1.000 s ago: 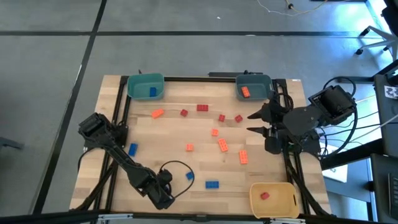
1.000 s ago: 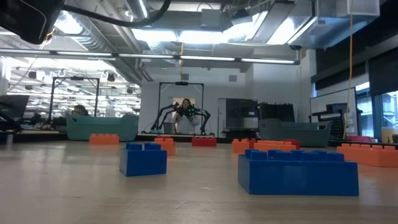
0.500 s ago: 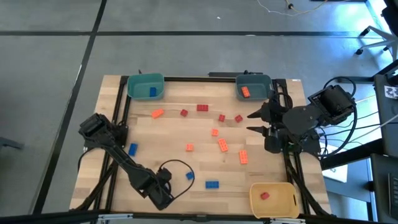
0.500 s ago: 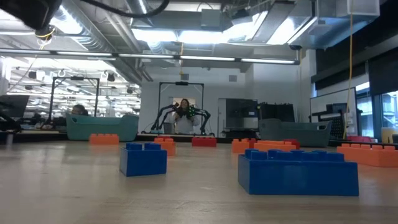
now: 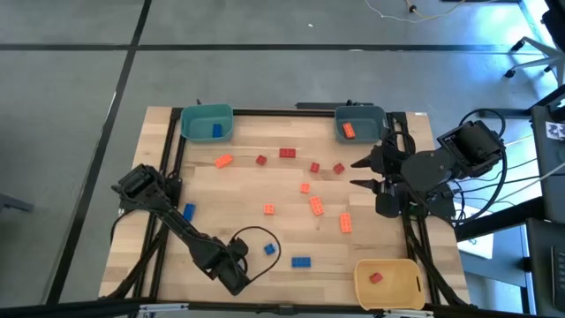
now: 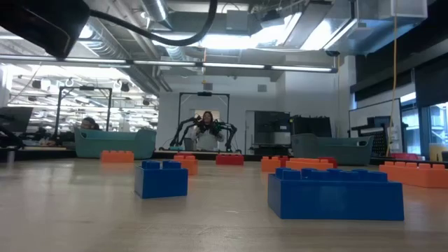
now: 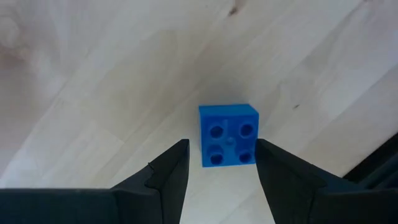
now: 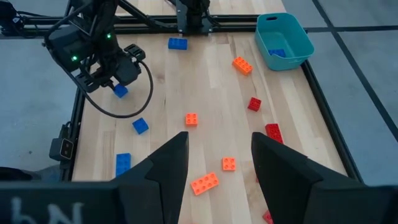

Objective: Sort & place blocks by color
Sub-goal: Put the blue game piece into the green bin, then put the orange game piece into the blue bin

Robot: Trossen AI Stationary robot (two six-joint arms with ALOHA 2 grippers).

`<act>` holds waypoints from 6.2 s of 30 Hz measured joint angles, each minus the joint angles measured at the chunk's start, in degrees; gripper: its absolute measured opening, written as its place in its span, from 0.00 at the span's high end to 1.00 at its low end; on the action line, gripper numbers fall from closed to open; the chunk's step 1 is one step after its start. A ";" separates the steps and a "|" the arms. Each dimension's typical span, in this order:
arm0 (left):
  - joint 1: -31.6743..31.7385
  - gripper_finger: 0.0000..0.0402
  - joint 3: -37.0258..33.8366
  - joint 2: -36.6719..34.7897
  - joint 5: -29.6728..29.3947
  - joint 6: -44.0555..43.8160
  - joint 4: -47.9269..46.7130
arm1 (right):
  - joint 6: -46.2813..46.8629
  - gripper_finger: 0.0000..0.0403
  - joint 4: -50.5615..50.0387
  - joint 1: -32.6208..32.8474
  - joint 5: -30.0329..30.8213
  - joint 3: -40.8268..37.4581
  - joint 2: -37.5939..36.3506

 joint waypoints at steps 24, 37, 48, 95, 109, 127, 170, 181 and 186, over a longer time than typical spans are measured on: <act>0.04 0.56 0.28 1.60 0.68 0.00 3.20 | -1.68 0.56 0.00 0.00 0.00 -0.02 0.00; 0.72 0.56 -0.09 3.30 -0.06 0.04 4.51 | -2.78 0.56 0.00 0.00 -0.02 -0.02 0.02; 2.68 0.68 -0.03 3.19 0.69 0.05 4.43 | -2.80 0.56 0.00 0.00 -0.02 -0.02 0.02; 61.70 0.68 -0.03 -30.56 -14.33 37.94 -28.56 | -5.60 0.56 0.20 -0.02 -5.01 -0.02 0.07; 91.46 0.68 0.02 -24.66 -7.27 56.89 -10.48 | -5.38 0.56 1.14 -0.02 -5.01 -0.02 0.07; 96.45 0.68 0.02 -1.76 -0.52 61.95 0.20 | -5.35 0.56 1.14 -0.04 -4.98 -0.02 0.07; 73.20 0.51 -0.03 -38.47 -2.51 65.97 -3.56 | 0.41 0.56 -0.10 -0.02 -5.07 -0.02 0.07; 45.81 0.51 -0.03 -40.00 -3.86 56.62 -4.38 | 13.99 0.56 0.06 -1.59 -4.55 -5.34 0.11; 34.57 0.51 -0.03 -39.95 -11.58 47.00 -4.18 | 14.16 0.56 -0.07 -4.32 -4.66 -14.29 0.25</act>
